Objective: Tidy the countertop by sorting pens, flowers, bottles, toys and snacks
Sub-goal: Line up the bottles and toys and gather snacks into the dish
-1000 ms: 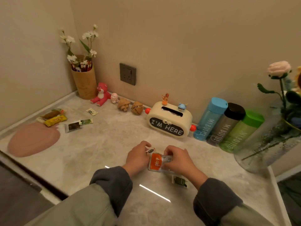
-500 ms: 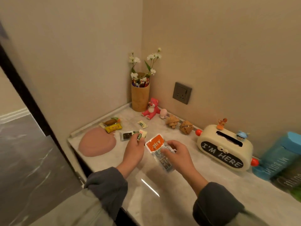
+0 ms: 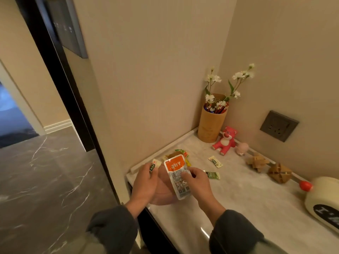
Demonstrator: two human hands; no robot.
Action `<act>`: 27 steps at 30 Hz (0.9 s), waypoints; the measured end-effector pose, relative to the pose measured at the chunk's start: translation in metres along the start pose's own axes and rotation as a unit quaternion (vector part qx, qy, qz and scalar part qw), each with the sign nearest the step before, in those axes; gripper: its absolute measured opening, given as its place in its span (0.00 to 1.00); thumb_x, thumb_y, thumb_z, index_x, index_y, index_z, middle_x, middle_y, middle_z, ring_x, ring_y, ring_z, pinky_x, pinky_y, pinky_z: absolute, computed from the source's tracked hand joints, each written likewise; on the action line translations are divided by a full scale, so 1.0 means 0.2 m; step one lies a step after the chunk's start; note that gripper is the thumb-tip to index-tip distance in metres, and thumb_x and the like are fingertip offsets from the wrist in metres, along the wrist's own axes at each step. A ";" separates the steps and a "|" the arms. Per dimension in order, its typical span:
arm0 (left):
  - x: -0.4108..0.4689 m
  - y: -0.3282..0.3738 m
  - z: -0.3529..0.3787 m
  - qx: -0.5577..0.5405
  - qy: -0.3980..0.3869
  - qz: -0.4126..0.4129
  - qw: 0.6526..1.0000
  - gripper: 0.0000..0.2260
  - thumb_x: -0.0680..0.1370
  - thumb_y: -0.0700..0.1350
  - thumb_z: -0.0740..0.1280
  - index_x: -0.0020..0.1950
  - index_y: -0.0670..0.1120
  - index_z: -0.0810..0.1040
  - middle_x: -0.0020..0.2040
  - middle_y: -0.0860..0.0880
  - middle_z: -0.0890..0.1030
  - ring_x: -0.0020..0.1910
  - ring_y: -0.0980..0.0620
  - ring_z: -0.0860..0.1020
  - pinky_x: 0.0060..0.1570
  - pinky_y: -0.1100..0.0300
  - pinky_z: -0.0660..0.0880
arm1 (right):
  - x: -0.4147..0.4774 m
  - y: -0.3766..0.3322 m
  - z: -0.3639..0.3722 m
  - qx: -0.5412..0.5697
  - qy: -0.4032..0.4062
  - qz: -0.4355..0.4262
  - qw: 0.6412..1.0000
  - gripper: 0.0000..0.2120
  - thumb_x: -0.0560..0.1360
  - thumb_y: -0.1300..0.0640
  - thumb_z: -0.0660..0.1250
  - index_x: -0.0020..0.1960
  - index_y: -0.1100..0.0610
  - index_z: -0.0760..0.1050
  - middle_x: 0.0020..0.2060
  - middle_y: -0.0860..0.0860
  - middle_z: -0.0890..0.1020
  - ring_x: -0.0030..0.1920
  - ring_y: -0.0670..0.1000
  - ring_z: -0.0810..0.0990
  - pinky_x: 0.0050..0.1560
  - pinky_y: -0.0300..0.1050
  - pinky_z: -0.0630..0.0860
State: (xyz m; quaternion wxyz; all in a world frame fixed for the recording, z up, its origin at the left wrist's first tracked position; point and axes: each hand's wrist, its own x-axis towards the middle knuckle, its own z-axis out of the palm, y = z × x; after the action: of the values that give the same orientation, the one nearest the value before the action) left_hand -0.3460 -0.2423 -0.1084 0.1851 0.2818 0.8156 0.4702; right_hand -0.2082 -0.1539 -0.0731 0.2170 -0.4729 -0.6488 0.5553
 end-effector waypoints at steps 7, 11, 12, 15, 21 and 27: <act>0.07 -0.14 0.03 -0.003 -0.071 0.023 0.997 0.19 0.82 0.52 0.56 0.73 0.50 0.65 0.69 0.56 0.68 0.70 0.54 0.67 0.69 0.57 0.65 | 0.02 0.09 0.19 -0.042 0.029 0.059 0.997 0.12 0.77 0.49 0.62 0.54 0.54 0.78 0.59 0.54 0.80 0.53 0.51 0.81 0.54 0.49 0.80; 0.05 -0.18 0.05 -0.030 -0.059 -0.001 0.998 0.22 0.82 0.51 0.56 0.76 0.50 0.61 0.75 0.50 0.64 0.73 0.51 0.64 0.72 0.49 0.63 | 0.01 0.10 0.24 0.021 0.032 0.120 0.992 0.12 0.79 0.51 0.61 0.59 0.53 0.75 0.66 0.53 0.76 0.56 0.51 0.81 0.54 0.49 0.80; 0.03 -0.18 0.05 -0.038 -0.059 -0.007 0.998 0.22 0.82 0.50 0.56 0.76 0.49 0.61 0.75 0.50 0.65 0.73 0.51 0.64 0.72 0.49 0.63 | 0.00 0.10 0.24 0.046 0.037 0.136 0.989 0.11 0.80 0.52 0.61 0.60 0.54 0.74 0.63 0.53 0.78 0.53 0.49 0.82 0.48 0.45 0.80; -0.02 -0.18 0.05 -0.052 -0.064 -0.023 0.996 0.22 0.82 0.50 0.56 0.76 0.48 0.62 0.74 0.49 0.66 0.72 0.50 0.65 0.72 0.49 0.64 | -0.03 0.08 0.20 0.105 0.039 0.151 0.982 0.08 0.81 0.57 0.60 0.56 0.56 0.75 0.50 0.52 0.84 0.45 0.48 0.83 0.38 0.40 0.75; -0.13 -0.12 0.02 -0.064 -0.070 -0.075 0.993 0.21 0.83 0.50 0.55 0.75 0.45 0.63 0.73 0.47 0.67 0.71 0.47 0.67 0.68 0.55 0.64 | -0.12 0.06 0.09 0.200 0.050 0.199 0.958 0.07 0.81 0.60 0.61 0.51 0.59 0.78 0.42 0.55 0.84 0.43 0.54 0.83 0.45 0.48 0.78; -0.32 0.02 0.04 -0.099 -0.091 -0.057 0.989 0.16 0.83 0.47 0.56 0.69 0.43 0.69 0.61 0.51 0.74 0.60 0.53 0.73 0.57 0.60 0.68 | -0.28 0.06 -0.02 0.222 0.024 0.200 0.954 0.07 0.80 0.60 0.61 0.54 0.60 0.78 0.44 0.57 0.84 0.43 0.56 0.83 0.44 0.50 0.78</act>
State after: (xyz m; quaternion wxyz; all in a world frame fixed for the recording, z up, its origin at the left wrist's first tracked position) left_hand -0.2903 -0.2759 -0.1078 0.3116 0.2565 0.7597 0.5098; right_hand -0.1746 -0.2011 -0.0688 0.2167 -0.5460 -0.3960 0.7058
